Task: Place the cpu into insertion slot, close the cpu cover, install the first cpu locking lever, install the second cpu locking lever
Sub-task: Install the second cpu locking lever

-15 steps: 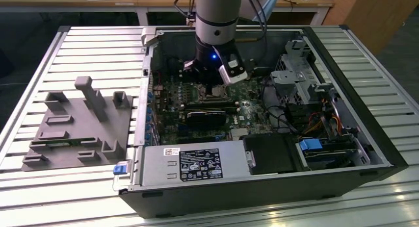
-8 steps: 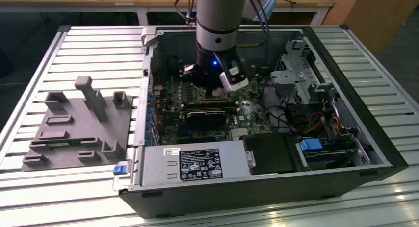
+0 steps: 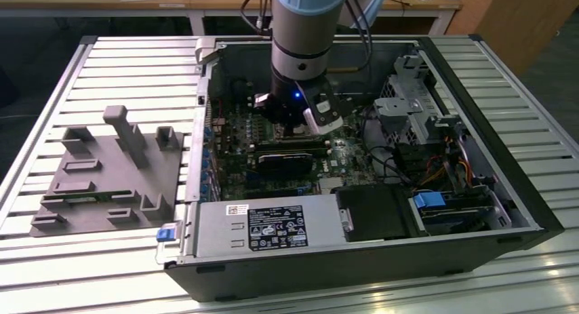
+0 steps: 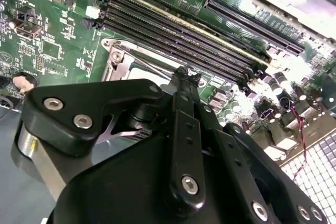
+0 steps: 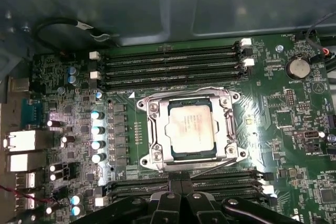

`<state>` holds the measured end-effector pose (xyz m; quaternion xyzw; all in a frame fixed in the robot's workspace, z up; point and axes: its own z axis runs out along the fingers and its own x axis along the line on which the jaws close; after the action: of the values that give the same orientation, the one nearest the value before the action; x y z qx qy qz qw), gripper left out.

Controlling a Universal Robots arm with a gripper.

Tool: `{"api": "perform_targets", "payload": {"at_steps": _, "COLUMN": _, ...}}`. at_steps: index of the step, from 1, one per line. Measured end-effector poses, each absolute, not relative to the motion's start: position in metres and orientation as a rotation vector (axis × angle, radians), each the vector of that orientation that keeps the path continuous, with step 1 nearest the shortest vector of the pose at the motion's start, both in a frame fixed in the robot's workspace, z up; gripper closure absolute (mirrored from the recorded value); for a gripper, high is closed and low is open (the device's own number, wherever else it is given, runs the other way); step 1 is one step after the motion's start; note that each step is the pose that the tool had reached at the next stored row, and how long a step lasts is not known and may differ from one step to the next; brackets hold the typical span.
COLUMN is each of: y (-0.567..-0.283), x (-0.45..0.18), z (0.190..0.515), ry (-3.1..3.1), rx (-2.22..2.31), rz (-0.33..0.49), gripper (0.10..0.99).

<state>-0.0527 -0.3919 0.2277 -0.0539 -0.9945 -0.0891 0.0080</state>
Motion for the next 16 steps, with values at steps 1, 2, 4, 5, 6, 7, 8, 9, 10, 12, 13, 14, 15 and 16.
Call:
{"api": "perform_targets", "payload": {"at_steps": 1, "y": -0.393, "x": -0.053, "z": 0.227, "ry": -3.108, "rx": -0.169, "rz": -0.287, "gripper": 0.98}}
{"api": "perform_targets", "payload": {"at_steps": 2, "y": -0.395, "x": -0.053, "z": 0.226, "ry": -3.106, "rx": -0.169, "rz": -0.296, "gripper": 0.98}}
{"api": "perform_targets", "payload": {"at_steps": 4, "y": -0.398, "x": -0.053, "z": 0.225, "ry": -3.104, "rx": -0.168, "rz": -0.316, "gripper": 0.98}}
{"api": "perform_targets", "payload": {"at_steps": 5, "y": -0.399, "x": -0.053, "z": 0.224, "ry": -3.102, "rx": -0.168, "rz": -0.326, "gripper": 0.98}}
{"api": "perform_targets", "payload": {"at_steps": 6, "y": -0.401, "x": -0.053, "z": 0.223, "ry": -3.101, "rx": -0.168, "rz": -0.335, "gripper": 0.98}}
{"api": "perform_targets", "payload": {"at_steps": 7, "y": -0.402, "x": -0.053, "z": 0.222, "ry": -3.1, "rx": -0.168, "rz": -0.344, "gripper": 0.98}}
{"api": "perform_targets", "payload": {"at_steps": 8, "y": -0.403, "x": -0.054, "z": 0.222, "ry": -3.098, "rx": -0.168, "rz": -0.353, "gripper": 0.98}}
{"api": "perform_targets", "payload": {"at_steps": 9, "y": -0.403, "x": -0.055, "z": 0.221, "ry": -3.097, "rx": -0.168, "rz": -0.361, "gripper": 0.98}}
{"api": "perform_targets", "payload": {"at_steps": 10, "y": -0.404, "x": -0.056, "z": 0.22, "ry": -3.096, "rx": -0.168, "rz": -0.368, "gripper": 0.98}}
{"api": "perform_targets", "payload": {"at_steps": 12, "y": -0.404, "x": -0.058, "z": 0.218, "ry": -3.094, "rx": -0.168, "rz": -0.382, "gripper": 0.98}}
{"api": "perform_targets", "payload": {"at_steps": 13, "y": -0.404, "x": -0.059, "z": 0.218, "ry": -3.093, "rx": -0.168, "rz": -0.39, "gripper": 0.98}}
{"api": "perform_targets", "payload": {"at_steps": 14, "y": -0.405, "x": -0.059, "z": 0.217, "ry": -3.091, "rx": -0.167, "rz": -0.399, "gripper": 0.98}}
{"api": "perform_targets", "payload": {"at_steps": 15, "y": -0.405, "x": -0.06, "z": 0.216, "ry": -3.09, "rx": -0.167, "rz": -0.41, "gripper": 0.98}}
{"api": "perform_targets", "payload": {"at_steps": 16, "y": -0.406, "x": -0.06, "z": 0.216, "ry": -3.087, "rx": -0.167, "rz": -0.422, "gripper": 0.98}}
